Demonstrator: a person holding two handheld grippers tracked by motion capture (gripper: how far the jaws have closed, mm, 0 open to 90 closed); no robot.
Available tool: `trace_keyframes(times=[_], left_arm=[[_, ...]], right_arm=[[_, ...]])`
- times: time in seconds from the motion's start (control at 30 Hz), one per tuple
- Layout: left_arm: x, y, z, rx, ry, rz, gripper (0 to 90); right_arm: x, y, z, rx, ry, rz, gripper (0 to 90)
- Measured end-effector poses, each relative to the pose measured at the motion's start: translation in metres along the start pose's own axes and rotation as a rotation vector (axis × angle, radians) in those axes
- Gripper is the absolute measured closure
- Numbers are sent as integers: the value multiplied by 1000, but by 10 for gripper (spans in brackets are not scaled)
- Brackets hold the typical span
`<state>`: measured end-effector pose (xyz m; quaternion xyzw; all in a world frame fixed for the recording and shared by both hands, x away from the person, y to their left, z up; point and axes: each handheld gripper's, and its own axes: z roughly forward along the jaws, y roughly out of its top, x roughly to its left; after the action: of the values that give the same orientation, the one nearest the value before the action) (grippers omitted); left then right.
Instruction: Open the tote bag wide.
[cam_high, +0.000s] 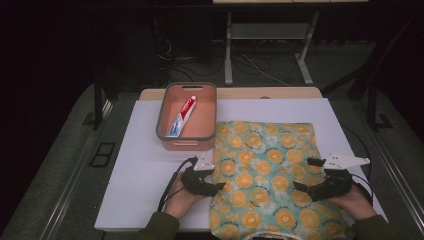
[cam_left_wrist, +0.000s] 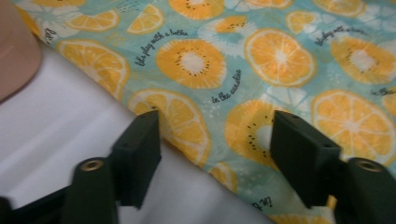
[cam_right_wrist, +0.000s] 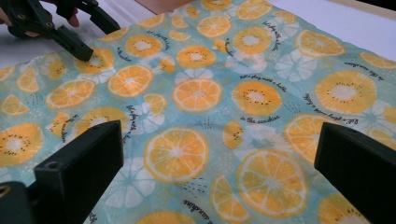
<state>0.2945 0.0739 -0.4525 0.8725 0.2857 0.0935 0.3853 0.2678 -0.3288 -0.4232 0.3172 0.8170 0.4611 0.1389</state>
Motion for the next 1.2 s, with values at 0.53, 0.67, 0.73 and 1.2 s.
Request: trace_keyframes(times=[0.53, 0.67, 0.73, 1.2], left_arm=[[-1, 13, 3, 17, 25, 49, 893], [9, 24, 10, 1, 35, 48, 893], [15, 31, 16, 3, 59, 51, 893], [33, 56, 28, -74, 117, -3, 634]], right_arm=[[0, 0, 0, -10, 4, 5, 10], [0, 0, 0, -10, 4, 6, 10], [0, 0, 0, -12, 4, 6, 10], [-1, -1, -2, -17, 5, 11, 10]])
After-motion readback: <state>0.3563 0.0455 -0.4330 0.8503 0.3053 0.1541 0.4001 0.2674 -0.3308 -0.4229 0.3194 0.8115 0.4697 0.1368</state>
